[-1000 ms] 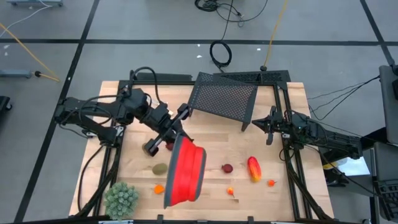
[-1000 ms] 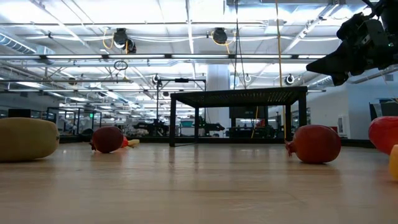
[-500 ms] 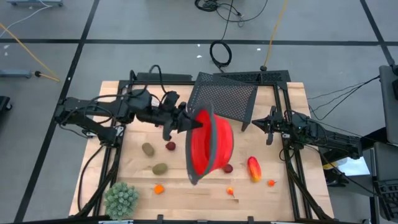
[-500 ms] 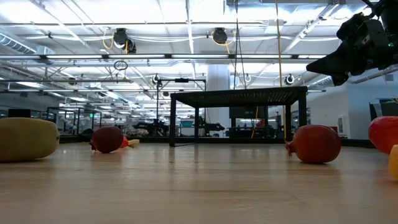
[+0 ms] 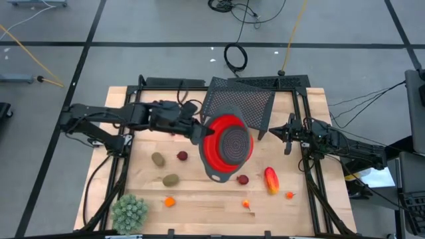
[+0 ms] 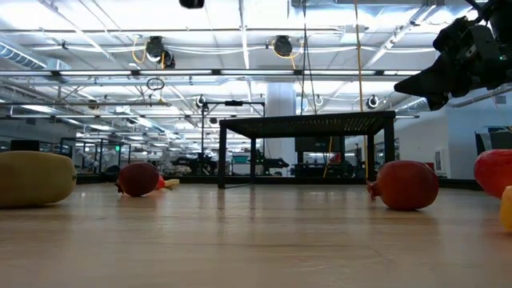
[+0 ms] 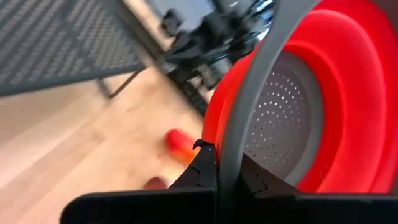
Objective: Pick & Place Fruit
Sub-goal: Put the strainer bowl on the black shelf
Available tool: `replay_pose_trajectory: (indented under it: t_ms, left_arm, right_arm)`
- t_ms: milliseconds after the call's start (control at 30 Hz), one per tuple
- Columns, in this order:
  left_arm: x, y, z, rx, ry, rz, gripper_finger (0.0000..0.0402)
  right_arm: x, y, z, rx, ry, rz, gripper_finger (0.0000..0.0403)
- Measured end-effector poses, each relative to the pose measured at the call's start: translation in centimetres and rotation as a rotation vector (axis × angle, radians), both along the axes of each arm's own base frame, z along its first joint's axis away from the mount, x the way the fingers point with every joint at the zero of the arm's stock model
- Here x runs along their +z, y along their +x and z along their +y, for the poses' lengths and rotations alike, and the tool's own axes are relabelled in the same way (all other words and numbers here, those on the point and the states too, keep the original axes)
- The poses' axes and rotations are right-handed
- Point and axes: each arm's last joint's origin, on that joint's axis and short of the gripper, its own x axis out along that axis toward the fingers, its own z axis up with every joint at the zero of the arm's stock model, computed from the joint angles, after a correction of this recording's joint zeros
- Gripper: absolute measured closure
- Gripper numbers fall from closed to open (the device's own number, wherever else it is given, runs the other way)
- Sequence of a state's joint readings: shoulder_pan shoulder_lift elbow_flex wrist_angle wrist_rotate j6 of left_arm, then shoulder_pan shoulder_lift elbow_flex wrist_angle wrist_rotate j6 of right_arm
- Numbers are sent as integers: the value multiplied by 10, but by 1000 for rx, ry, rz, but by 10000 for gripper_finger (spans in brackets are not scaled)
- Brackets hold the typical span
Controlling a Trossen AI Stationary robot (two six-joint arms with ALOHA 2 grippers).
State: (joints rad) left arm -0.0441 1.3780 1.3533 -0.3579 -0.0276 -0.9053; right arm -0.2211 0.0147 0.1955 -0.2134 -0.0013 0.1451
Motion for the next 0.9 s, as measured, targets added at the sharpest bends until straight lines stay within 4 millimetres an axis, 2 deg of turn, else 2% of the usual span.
replay_pose_trajectory:
  t_ms: [167,367,633,900]
  left_arm:
    - [-18,7,1,20,-26,119,400]
    - [-29,13,8,57,-44,235,401]
    - [-14,27,33,87,34,377,401]
    - [1,39,74,128,86,473,401]
  right_arm:
    - [0,0,0,-1,0,0,399]
    - [0,0,0,-1,0,2,399]
    - [-1,0,0,0,2,8,399]
    - [-1,0,0,0,2,8,399]
